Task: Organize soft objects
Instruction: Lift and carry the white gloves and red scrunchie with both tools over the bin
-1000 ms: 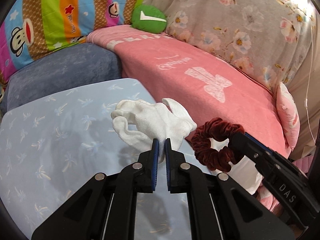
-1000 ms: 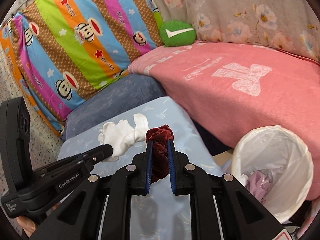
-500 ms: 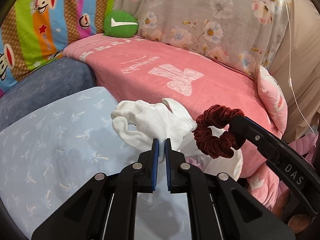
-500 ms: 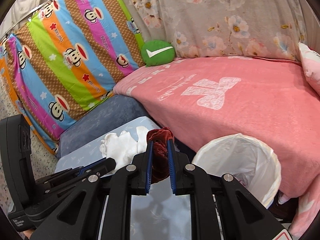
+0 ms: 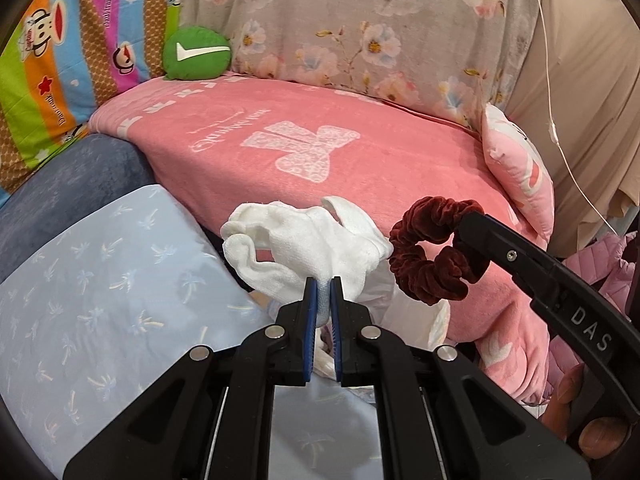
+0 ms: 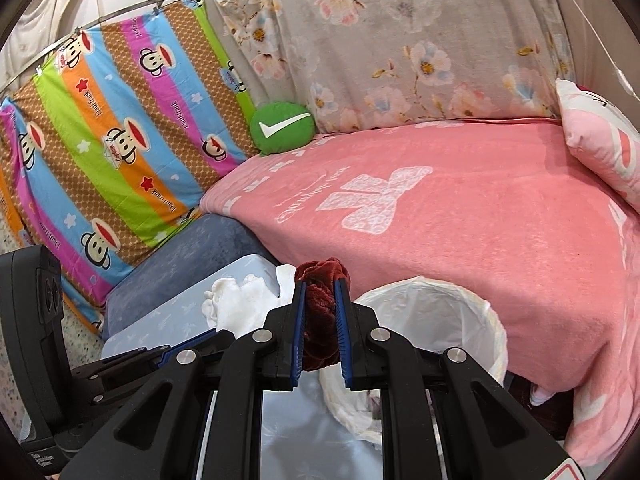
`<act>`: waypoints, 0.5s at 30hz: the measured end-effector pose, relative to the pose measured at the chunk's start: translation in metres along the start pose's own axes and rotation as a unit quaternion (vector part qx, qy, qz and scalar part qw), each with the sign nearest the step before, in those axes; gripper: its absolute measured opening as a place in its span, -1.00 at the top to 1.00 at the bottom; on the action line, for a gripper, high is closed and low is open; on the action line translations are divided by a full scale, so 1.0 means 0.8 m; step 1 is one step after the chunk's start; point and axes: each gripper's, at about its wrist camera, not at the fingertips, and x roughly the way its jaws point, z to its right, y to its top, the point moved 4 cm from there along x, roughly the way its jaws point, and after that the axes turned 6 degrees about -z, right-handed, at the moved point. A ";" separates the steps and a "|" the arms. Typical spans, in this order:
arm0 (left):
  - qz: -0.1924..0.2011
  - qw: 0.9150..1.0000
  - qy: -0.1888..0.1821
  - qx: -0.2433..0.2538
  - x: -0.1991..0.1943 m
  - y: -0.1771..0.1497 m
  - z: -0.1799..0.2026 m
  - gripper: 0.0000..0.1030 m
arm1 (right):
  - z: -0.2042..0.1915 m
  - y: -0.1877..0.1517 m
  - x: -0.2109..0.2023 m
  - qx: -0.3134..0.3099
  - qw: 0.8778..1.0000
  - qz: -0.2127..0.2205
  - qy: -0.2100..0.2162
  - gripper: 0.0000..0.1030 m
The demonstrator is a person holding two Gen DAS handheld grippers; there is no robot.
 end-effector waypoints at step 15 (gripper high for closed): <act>-0.025 0.999 -0.005 0.026 0.032 0.007 0.037 0.86 | 0.062 0.006 -0.006 0.032 0.999 0.009 -0.017 0.71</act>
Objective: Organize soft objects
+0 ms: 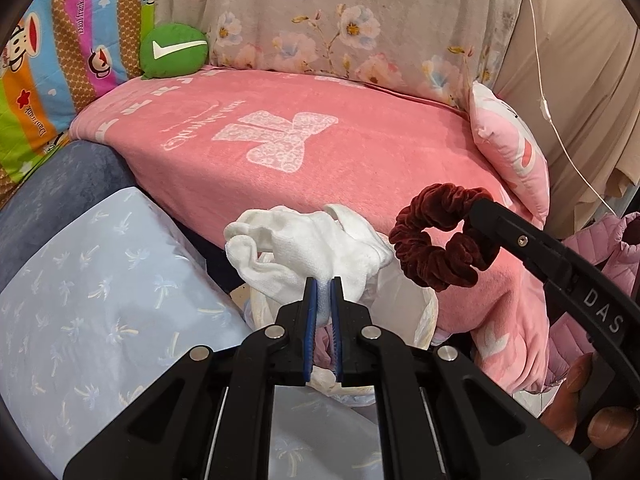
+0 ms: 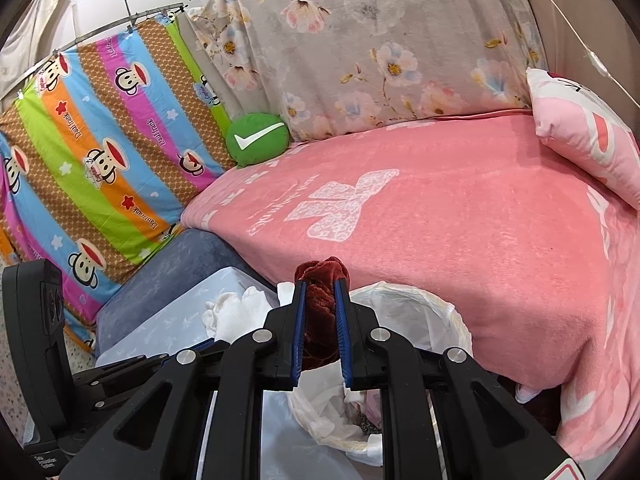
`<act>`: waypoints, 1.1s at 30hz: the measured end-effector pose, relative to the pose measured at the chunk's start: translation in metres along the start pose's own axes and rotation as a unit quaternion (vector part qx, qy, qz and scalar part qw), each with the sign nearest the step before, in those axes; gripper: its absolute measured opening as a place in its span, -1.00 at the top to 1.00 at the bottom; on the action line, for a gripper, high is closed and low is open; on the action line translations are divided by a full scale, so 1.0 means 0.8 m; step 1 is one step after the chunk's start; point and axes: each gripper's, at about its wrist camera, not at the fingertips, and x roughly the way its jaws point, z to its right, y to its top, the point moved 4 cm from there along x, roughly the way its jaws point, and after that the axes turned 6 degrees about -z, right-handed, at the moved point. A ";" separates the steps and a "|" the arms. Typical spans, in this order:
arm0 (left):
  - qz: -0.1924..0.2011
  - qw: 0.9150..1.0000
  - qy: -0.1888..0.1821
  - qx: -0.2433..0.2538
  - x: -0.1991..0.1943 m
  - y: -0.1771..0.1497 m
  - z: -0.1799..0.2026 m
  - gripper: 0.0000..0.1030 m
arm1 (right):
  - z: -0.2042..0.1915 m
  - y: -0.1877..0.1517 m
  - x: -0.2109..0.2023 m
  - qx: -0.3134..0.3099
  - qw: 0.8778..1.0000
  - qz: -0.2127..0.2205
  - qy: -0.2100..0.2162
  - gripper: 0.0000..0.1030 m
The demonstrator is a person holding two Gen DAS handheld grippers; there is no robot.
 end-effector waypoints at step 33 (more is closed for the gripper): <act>0.005 0.998 0.048 -0.037 0.011 -0.011 -0.032 -0.27 | -0.009 -0.016 0.028 -0.027 0.999 -0.039 -0.020 0.14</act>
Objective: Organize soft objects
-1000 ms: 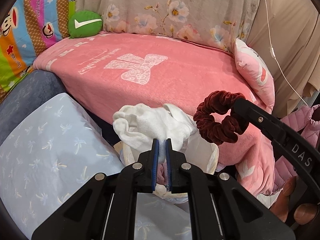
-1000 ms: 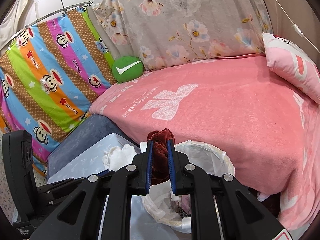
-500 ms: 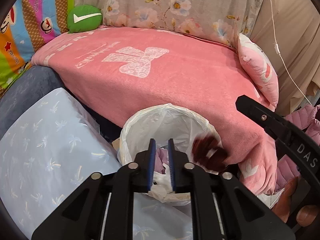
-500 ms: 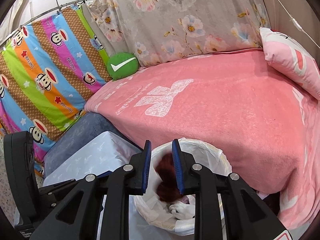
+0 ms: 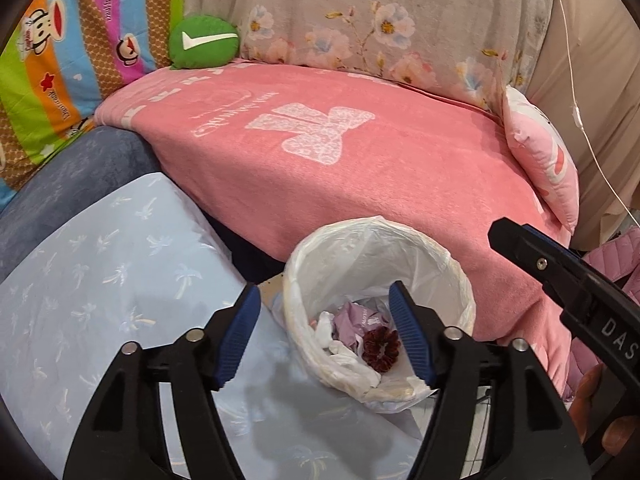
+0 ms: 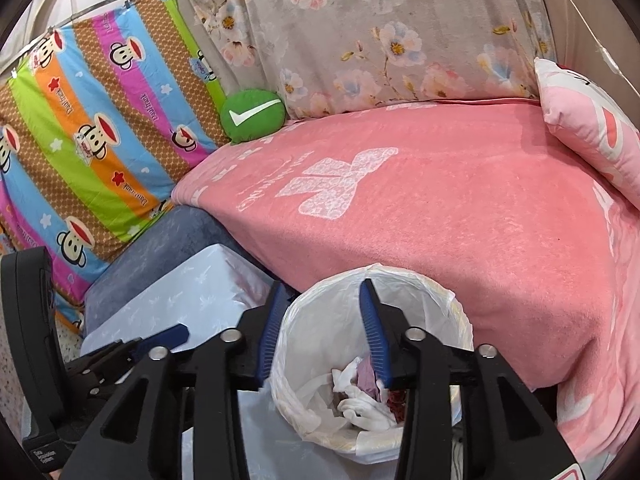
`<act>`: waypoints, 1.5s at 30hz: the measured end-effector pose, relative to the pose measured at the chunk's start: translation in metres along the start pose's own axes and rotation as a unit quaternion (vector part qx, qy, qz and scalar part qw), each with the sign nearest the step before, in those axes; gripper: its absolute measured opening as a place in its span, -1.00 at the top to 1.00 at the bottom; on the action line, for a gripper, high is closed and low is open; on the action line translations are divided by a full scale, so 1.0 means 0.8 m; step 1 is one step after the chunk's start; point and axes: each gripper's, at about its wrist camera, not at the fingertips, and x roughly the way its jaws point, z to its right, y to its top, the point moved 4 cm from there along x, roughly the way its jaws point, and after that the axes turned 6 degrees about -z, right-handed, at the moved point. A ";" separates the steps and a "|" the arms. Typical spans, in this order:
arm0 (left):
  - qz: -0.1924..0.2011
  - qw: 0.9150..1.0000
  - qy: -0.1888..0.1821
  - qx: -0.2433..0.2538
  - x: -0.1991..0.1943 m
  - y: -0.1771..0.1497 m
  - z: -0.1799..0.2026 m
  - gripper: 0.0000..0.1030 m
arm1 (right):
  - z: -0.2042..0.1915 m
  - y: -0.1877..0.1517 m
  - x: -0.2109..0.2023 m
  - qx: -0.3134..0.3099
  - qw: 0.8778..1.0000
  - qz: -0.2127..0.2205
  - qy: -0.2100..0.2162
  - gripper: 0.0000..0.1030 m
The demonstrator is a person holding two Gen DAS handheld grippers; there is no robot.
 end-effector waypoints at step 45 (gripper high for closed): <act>0.000 0.995 0.086 -0.039 -0.030 -0.079 -0.057 -0.78 | -0.036 -0.085 -0.007 -0.086 0.992 -0.043 -0.086 -0.92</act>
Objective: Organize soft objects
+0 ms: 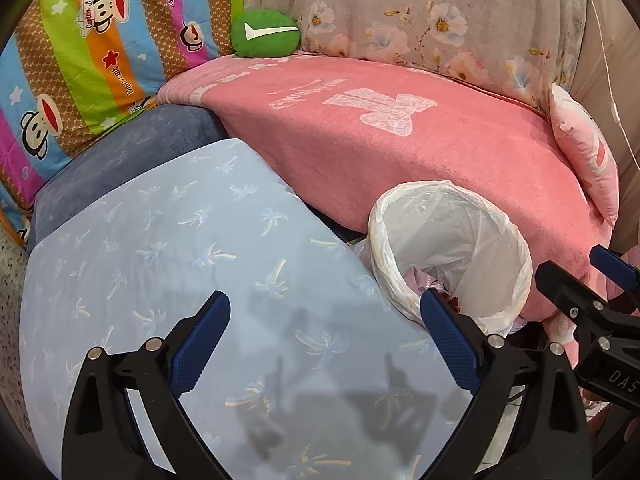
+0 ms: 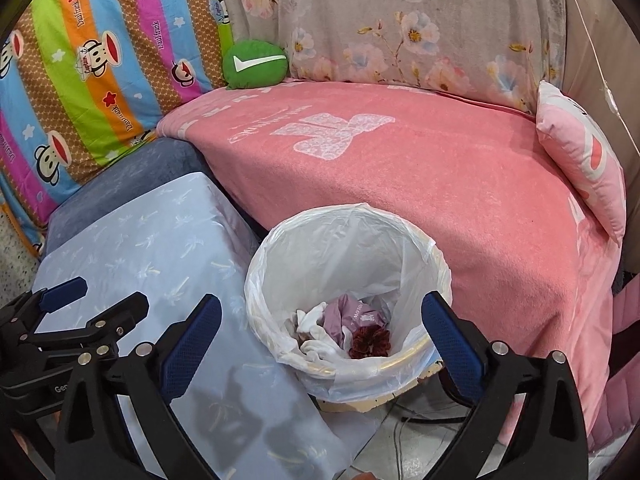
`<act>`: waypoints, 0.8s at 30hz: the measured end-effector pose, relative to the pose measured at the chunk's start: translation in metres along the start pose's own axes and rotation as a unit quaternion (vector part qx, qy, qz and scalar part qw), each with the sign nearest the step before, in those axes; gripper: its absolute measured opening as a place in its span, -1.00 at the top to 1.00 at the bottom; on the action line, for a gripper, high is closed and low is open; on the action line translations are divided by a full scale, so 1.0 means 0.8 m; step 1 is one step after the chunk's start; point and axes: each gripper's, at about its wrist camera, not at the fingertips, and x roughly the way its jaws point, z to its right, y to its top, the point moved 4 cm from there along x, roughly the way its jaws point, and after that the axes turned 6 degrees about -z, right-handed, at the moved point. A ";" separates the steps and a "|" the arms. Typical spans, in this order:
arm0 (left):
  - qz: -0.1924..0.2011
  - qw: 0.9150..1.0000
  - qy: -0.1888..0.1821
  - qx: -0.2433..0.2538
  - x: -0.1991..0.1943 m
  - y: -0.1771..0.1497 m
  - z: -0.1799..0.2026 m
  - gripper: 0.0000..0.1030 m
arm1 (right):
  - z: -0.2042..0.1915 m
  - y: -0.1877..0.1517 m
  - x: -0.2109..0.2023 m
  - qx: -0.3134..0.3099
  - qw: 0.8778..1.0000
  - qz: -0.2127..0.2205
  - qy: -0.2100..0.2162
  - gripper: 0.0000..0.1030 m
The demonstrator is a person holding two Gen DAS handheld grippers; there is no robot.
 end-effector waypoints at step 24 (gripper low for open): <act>0.006 1.000 0.017 -0.004 -0.004 -0.012 0.004 -0.83 | 0.004 -0.021 0.004 -0.008 0.999 -0.006 -0.031 -0.92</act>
